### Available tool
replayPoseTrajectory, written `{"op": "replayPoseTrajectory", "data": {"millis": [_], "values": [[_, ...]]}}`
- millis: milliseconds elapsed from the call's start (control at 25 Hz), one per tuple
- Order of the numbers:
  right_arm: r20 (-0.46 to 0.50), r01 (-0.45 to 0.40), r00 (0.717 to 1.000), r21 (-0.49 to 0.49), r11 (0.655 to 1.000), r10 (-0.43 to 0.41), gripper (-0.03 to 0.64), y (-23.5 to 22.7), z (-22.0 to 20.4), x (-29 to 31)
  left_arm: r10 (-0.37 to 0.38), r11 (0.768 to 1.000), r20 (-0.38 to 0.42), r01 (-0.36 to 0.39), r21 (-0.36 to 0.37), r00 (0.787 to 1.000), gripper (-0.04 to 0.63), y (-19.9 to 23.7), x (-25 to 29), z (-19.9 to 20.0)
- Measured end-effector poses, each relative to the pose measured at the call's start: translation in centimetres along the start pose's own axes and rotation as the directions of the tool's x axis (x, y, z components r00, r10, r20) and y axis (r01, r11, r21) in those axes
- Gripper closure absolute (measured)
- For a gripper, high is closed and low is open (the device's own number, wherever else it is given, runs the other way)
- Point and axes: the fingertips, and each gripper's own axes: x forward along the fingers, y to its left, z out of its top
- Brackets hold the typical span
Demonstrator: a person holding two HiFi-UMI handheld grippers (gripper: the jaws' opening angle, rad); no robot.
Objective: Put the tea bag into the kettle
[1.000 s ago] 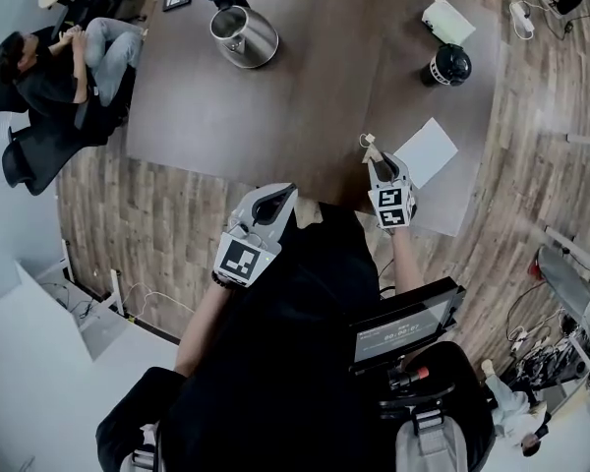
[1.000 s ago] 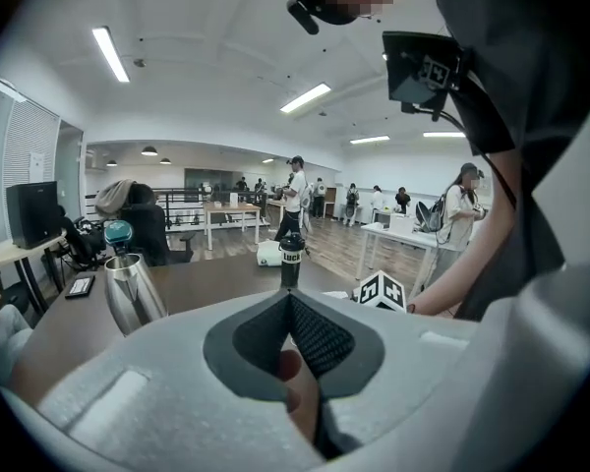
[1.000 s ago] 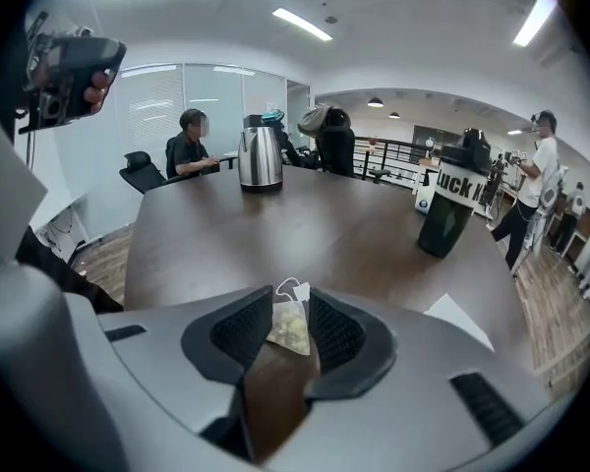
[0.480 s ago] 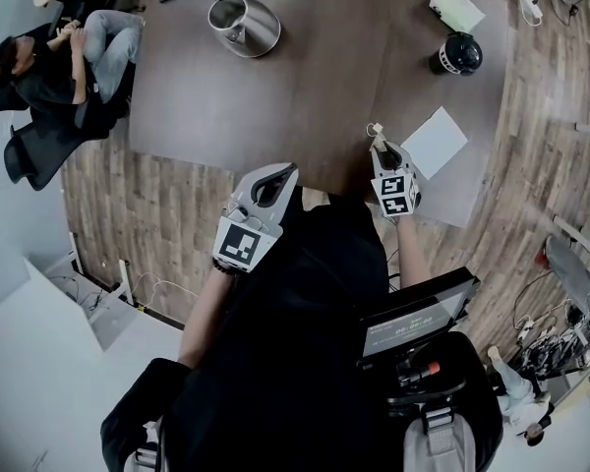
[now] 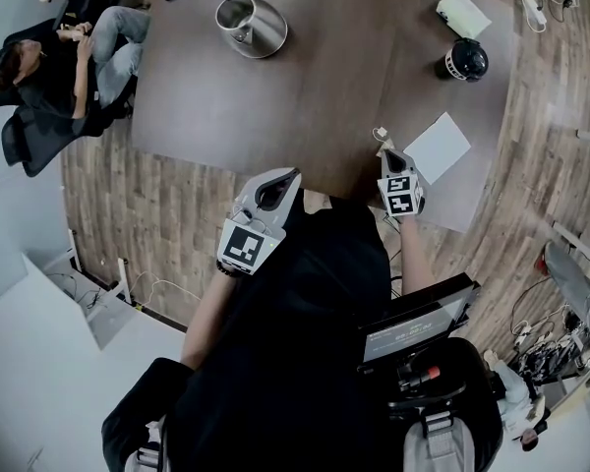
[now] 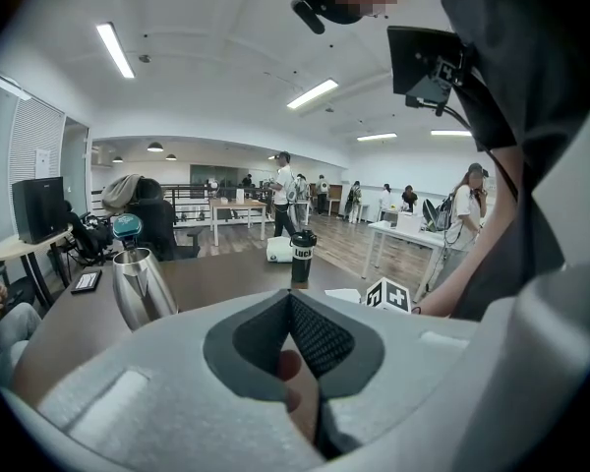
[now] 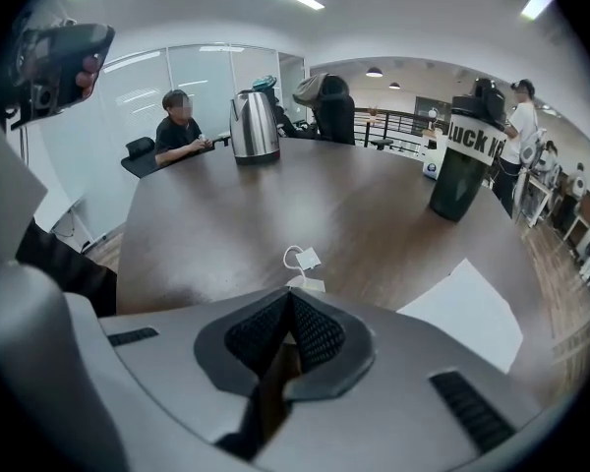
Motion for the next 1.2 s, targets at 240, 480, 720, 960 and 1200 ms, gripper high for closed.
{"op": "replayPoseTrajectory", "data": {"millis": [240,480,720,960,1200], "values": [[0.035,0.001,0.999,-0.006,1.000,-0.001,0.609,-0.2,1.6,-1.7,-0.009,1.000,0.005,0.009,0.002,1.000,0.603,0.3,0.5,-0.2],[0.078,0.014,0.997,0.007,1.000,-0.014,0.609,0.1,4.4,-3.8,-0.009,1.000,0.066,0.011,-0.026,0.998,0.603,2.1,0.5,0.8],[0.139,0.024,0.990,-0.008,1.000,-0.023,0.609,3.0,9.3,-5.9,-0.028,0.999,0.098,0.030,-0.012,0.995,0.603,5.1,-1.5,1.2],[0.228,0.010,0.974,-0.039,0.999,-0.001,0.609,5.7,16.1,-7.3,-0.030,0.999,0.134,0.027,0.022,0.991,0.603,9.4,-1.7,2.1],[0.323,0.009,0.946,-0.103,0.995,0.025,0.609,9.7,23.5,-8.8,-0.024,1.000,0.168,0.021,0.016,0.986,0.603,13.8,-2.8,2.9]]}}
